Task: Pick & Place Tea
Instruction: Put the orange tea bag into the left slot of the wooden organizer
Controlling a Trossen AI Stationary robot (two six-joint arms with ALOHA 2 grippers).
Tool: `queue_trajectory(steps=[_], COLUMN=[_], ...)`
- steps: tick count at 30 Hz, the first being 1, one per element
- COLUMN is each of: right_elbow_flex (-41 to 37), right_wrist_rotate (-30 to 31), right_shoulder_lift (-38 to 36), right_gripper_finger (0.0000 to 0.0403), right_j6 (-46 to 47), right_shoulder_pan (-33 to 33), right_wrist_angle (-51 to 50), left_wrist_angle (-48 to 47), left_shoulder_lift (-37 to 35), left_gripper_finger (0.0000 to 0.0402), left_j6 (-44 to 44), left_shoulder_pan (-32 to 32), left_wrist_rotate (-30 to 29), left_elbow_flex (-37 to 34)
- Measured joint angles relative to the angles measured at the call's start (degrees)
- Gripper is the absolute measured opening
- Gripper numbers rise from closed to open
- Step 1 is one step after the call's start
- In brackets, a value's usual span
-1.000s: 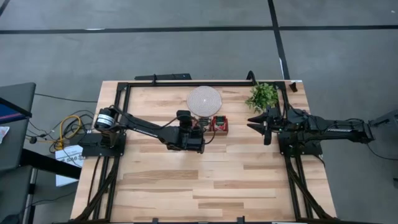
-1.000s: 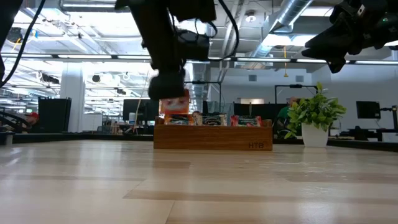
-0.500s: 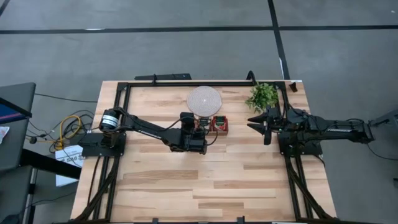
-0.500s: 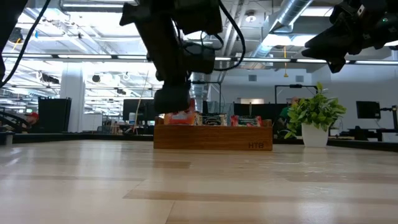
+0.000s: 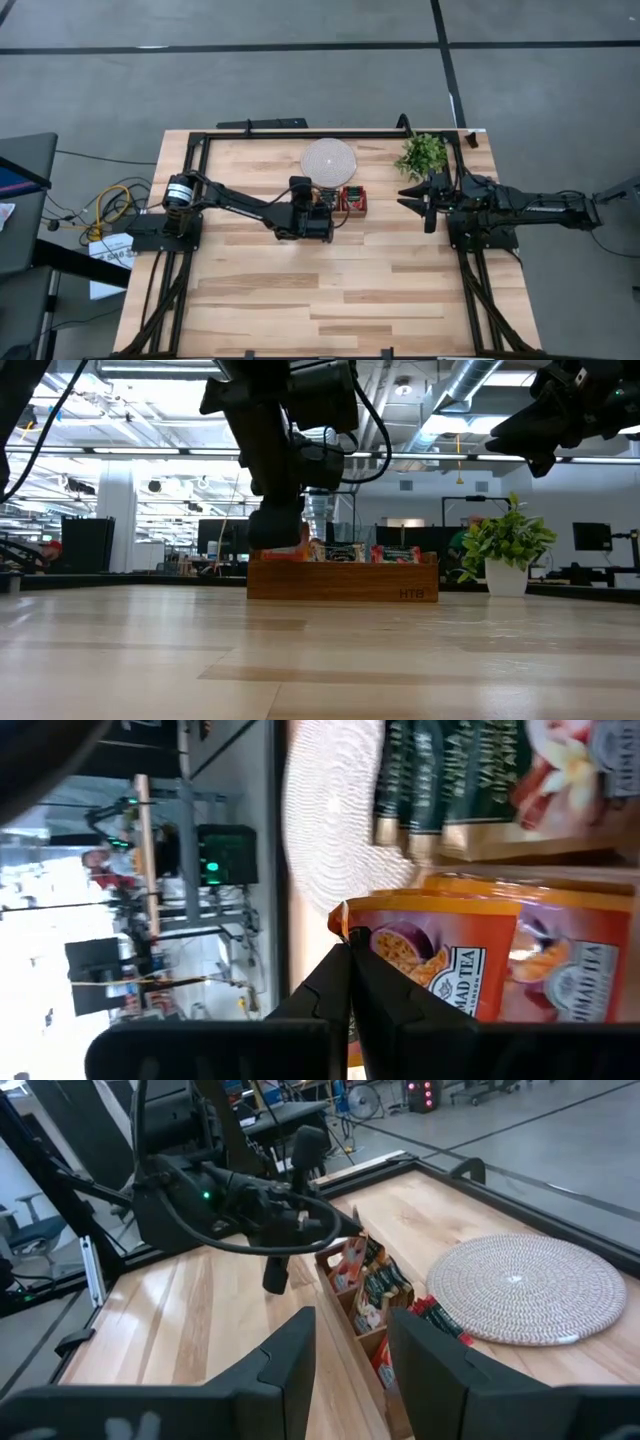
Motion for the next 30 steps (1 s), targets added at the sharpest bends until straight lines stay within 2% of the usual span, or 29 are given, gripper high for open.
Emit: queue_trajectory(steps=[17, 21, 30], right_elbow_flex=[0.0, 0.0, 0.0], right_wrist_rotate=[0.0, 0.0, 0.0], right_shoulder_lift=[0.0, 0.0, 0.0], right_gripper_finger=[0.0118, 0.0118, 0.0118], right_j6=[0.0, 0.0, 0.0], right_shoulder_pan=[0.0, 0.0, 0.0], right_wrist_angle=[0.1, 0.1, 0.1], left_wrist_angle=[-0.1, -0.1, -0.6], left_shoulder_lift=[0.0, 0.0, -0.1], left_gripper_finger=[0.0000, 0.0000, 0.0000], left_j6=[-5.3, -6.5, -6.3], left_shoulder_pan=[0.0, 0.0, 0.0], left_wrist_rotate=[3.3, 6.0, 6.1], left_elbow_flex=[0.0, 0.0, 0.0])
